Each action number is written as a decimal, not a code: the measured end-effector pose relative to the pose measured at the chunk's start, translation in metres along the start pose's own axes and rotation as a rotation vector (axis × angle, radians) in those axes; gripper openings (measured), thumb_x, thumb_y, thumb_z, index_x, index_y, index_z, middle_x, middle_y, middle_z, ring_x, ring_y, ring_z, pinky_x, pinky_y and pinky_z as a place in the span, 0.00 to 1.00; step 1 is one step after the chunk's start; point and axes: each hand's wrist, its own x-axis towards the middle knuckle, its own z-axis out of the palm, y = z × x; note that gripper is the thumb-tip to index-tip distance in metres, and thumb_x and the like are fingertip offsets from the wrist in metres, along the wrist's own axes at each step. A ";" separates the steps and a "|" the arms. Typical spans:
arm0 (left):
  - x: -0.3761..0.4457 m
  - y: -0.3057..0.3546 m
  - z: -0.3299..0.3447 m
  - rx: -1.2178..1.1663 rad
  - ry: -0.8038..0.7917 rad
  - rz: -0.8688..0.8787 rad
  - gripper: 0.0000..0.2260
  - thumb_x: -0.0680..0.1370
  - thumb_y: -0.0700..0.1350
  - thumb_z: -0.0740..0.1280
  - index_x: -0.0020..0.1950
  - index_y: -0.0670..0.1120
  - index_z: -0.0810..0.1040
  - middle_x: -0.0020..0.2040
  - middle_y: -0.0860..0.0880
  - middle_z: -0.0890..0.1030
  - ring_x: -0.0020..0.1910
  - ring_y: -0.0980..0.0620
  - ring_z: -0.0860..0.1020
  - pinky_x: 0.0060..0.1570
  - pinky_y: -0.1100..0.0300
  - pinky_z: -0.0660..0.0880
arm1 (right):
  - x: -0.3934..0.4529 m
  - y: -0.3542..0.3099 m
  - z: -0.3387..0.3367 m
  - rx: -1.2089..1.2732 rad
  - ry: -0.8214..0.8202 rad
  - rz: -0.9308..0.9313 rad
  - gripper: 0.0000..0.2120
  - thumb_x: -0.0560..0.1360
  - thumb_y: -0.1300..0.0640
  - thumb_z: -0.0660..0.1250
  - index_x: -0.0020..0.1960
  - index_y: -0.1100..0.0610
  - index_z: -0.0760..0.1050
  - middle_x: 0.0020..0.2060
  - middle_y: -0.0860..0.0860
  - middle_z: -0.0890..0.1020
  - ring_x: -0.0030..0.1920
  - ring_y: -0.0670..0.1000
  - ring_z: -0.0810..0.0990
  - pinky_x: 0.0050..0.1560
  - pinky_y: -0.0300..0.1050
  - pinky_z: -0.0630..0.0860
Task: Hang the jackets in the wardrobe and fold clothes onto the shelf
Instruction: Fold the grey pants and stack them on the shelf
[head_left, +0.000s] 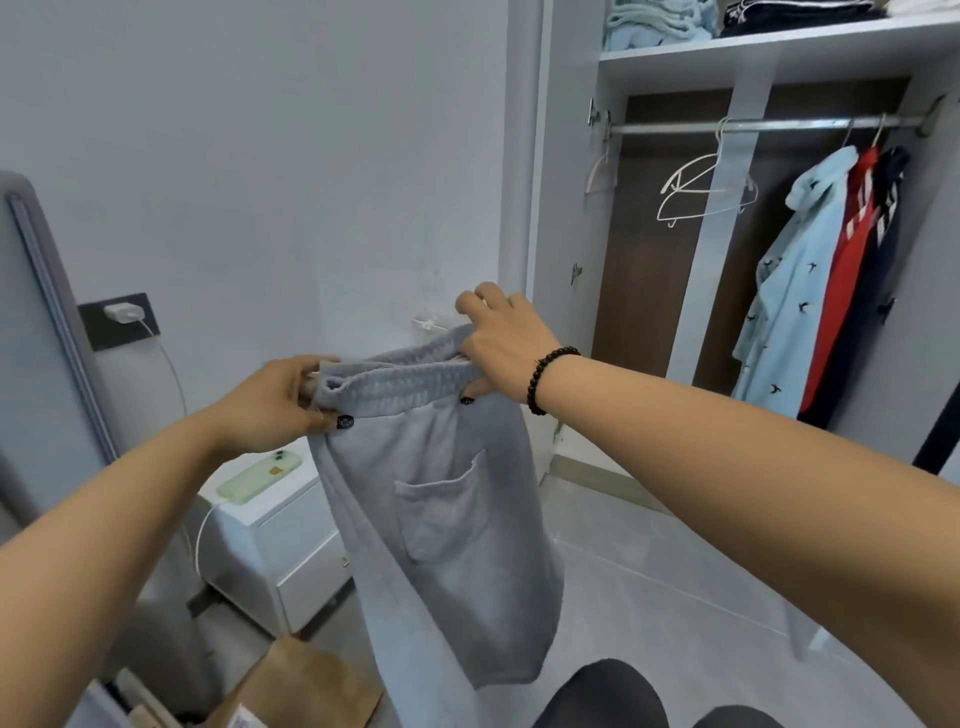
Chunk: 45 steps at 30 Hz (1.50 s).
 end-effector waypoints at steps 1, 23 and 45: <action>-0.009 0.002 -0.004 -0.083 0.004 -0.005 0.20 0.68 0.32 0.76 0.56 0.47 0.81 0.46 0.45 0.86 0.47 0.49 0.84 0.47 0.56 0.81 | 0.002 -0.003 -0.003 0.011 0.025 0.025 0.17 0.73 0.41 0.67 0.46 0.55 0.79 0.62 0.53 0.67 0.62 0.56 0.64 0.49 0.47 0.66; -0.165 0.167 0.335 -0.426 -0.656 0.173 0.24 0.67 0.42 0.68 0.63 0.51 0.69 0.43 0.53 0.75 0.36 0.64 0.74 0.38 0.68 0.73 | -0.335 0.049 0.083 1.490 -0.342 0.952 0.18 0.75 0.72 0.56 0.53 0.62 0.81 0.56 0.59 0.82 0.49 0.51 0.81 0.50 0.47 0.81; -0.196 0.044 0.361 -0.322 -0.432 0.048 0.22 0.74 0.39 0.72 0.65 0.53 0.73 0.54 0.54 0.80 0.54 0.64 0.78 0.55 0.71 0.72 | -0.450 -0.023 0.186 1.021 -0.609 1.419 0.24 0.73 0.53 0.71 0.63 0.61 0.68 0.63 0.59 0.72 0.54 0.59 0.75 0.50 0.47 0.73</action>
